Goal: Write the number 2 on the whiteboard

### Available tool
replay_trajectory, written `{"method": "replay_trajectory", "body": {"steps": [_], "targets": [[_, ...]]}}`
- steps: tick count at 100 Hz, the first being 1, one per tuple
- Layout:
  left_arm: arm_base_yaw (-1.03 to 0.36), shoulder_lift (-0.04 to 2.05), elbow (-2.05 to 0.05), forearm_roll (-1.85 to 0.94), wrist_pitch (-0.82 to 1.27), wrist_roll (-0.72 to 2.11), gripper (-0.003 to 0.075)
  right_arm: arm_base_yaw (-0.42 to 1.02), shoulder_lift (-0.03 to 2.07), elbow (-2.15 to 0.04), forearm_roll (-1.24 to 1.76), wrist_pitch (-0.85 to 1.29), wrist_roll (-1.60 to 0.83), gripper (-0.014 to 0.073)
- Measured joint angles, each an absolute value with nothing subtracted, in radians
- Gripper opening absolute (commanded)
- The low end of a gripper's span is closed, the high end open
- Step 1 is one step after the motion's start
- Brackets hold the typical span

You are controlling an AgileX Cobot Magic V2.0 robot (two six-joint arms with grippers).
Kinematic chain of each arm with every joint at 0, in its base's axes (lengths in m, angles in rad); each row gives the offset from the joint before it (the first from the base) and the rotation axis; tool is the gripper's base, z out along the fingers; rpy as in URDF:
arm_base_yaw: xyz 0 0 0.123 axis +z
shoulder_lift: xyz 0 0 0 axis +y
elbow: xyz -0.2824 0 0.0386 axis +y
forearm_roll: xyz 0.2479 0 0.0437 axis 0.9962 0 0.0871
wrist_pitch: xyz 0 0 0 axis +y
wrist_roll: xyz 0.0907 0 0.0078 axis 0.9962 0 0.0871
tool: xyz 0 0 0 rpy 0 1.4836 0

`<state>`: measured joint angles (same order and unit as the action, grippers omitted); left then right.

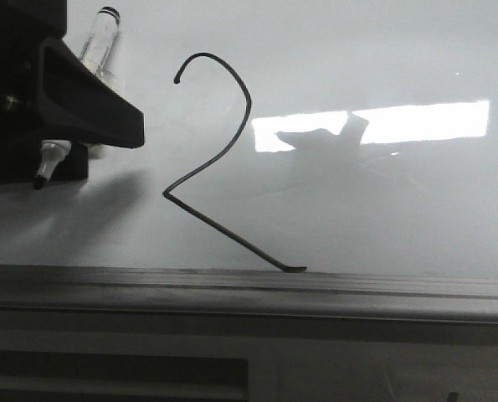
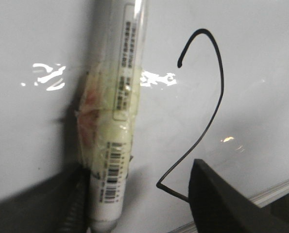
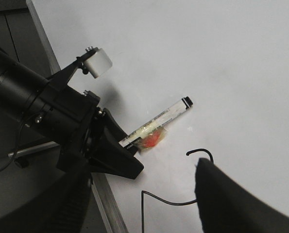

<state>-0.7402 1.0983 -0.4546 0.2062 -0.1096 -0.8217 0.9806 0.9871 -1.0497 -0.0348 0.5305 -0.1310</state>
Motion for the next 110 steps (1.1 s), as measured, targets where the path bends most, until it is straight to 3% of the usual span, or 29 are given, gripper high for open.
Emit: {"method": "replay_trajectory", "body": {"steps": [59, 64, 68, 73, 80, 91, 110], "targets": [[-0.740, 1.006, -0.453, 0.249, 0.058, -0.822, 0.0430, 0.981, 0.962, -1.050, -0.035, 0.544, -0.131, 0.0406], [-0.738, 0.988, -0.451, 0.250, 0.077, -0.822, 0.0429, 0.981, 0.955, -1.050, -0.035, 0.559, -0.129, 0.0370], [-0.738, 0.966, -0.451, 0.259, 0.086, -0.822, 0.0418, 0.981, 0.949, -1.050, -0.035, 0.574, -0.120, 0.0289], [-0.738, 0.936, -0.451, 0.279, 0.089, -0.822, 0.0376, 0.981, 0.937, -1.050, -0.035, 0.600, -0.111, 0.0144], [-0.738, 0.887, -0.451, 0.311, 0.089, -0.822, 0.0242, 0.981, 0.917, -1.050, -0.035, 0.628, -0.102, -0.0074], [-0.738, 0.805, -0.451, 0.342, 0.089, -0.822, -0.0020, 0.981, 0.865, -1.036, -0.035, 0.630, -0.098, -0.0067], [-0.737, 0.656, -0.401, 0.468, 0.012, -0.822, -0.0019, 0.981, 0.697, -0.898, -0.095, 0.552, -0.094, -0.0067]]}}
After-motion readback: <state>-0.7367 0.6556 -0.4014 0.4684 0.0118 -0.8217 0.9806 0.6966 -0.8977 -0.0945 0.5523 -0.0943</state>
